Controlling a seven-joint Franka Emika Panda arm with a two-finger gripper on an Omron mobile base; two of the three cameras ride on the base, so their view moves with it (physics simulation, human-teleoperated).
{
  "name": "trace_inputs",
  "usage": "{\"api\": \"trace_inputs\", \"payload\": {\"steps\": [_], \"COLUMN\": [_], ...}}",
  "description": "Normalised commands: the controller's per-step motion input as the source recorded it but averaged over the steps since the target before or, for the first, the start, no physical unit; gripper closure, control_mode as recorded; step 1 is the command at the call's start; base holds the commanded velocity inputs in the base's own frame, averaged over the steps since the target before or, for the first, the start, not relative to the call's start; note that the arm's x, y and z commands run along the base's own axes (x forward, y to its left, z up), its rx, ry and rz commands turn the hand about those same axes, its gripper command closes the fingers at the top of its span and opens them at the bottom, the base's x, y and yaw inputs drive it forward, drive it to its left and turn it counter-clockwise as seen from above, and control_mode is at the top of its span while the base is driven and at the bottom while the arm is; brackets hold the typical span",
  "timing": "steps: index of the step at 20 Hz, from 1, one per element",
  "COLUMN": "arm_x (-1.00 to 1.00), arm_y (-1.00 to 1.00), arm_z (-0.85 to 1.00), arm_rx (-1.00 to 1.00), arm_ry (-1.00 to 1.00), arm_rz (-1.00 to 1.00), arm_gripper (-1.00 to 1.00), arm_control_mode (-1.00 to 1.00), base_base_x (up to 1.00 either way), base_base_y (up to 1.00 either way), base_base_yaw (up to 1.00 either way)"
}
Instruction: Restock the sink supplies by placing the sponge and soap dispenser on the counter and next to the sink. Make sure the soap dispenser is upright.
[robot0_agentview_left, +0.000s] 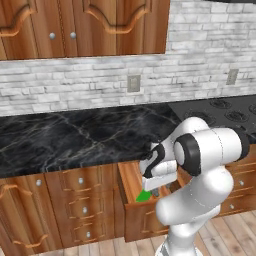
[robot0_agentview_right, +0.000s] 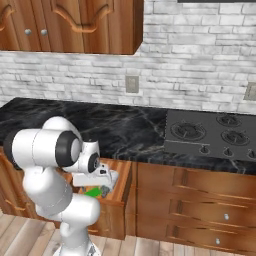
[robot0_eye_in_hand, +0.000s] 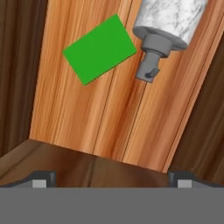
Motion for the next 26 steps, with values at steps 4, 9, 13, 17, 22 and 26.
{"api": "trace_inputs", "payload": {"steps": [4,9,13,17,22,26], "arm_x": [0.07,0.35,0.31,0.2,0.15,0.07], "arm_y": [0.0,0.0,-0.07,-0.12,0.0,0.0], "arm_z": [-0.21,-0.06,-0.16,-0.28,-0.38,-0.36], "arm_rx": [0.0,0.0,0.0,0.0,0.0,0.0], "arm_ry": [-0.05,0.0,0.0,0.0,0.03,0.0], "arm_rz": [-0.05,-0.16,-0.14,-0.11,-0.14,-0.07], "arm_gripper": [-1.0,-1.0,-1.0,-1.0,-1.0,-1.0], "arm_control_mode": [-1.0,-1.0,-1.0,-1.0,-1.0,-1.0], "base_base_x": [0.0,0.0,0.0,0.0,0.0,0.0], "base_base_y": [0.0,0.0,0.0,0.0,0.0,0.0], "base_base_yaw": [0.0,0.0,0.0,0.0,0.0,0.0]}}
